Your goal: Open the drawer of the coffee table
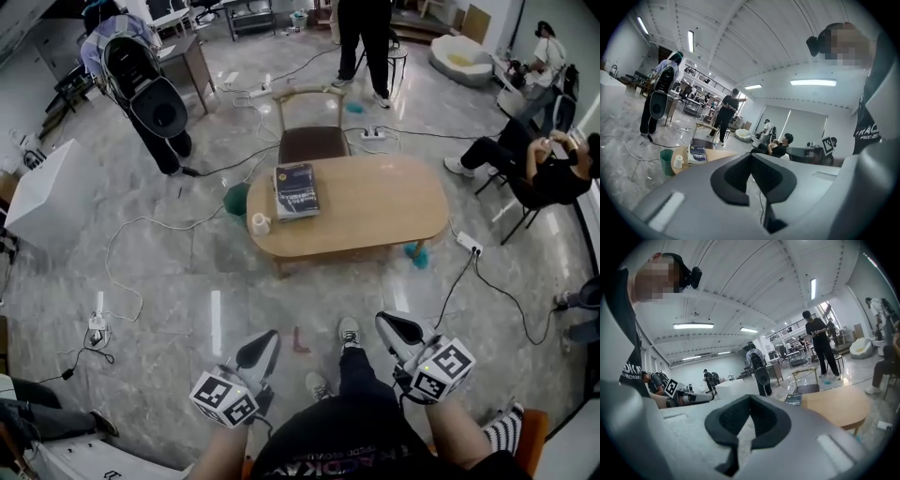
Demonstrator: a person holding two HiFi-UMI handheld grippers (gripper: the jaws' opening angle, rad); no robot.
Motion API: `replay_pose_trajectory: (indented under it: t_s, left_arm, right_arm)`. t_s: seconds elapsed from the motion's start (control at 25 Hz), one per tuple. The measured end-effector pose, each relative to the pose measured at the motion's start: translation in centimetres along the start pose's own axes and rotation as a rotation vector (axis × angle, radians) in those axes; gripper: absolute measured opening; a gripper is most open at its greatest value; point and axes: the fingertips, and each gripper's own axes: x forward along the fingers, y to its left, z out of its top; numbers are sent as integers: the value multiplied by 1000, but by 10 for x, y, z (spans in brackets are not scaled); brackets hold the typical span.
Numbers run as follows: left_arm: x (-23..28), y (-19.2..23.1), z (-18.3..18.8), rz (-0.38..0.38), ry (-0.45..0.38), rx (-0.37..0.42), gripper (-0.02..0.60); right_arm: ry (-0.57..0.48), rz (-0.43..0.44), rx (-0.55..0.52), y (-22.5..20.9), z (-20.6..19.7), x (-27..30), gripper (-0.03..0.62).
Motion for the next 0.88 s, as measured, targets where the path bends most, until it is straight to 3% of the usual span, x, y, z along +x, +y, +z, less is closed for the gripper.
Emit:
replay_pose_trajectory:
  t_s: [0.52, 0.88]
  left_arm:
    - [66, 51, -7, 129, -24, 102, 8]
    - [130, 105, -32, 192, 40, 90, 8]
  right_arm:
    - [17, -49, -22, -92, -13, 43, 2]
    - [64, -106, -22, -175, -43, 87, 2]
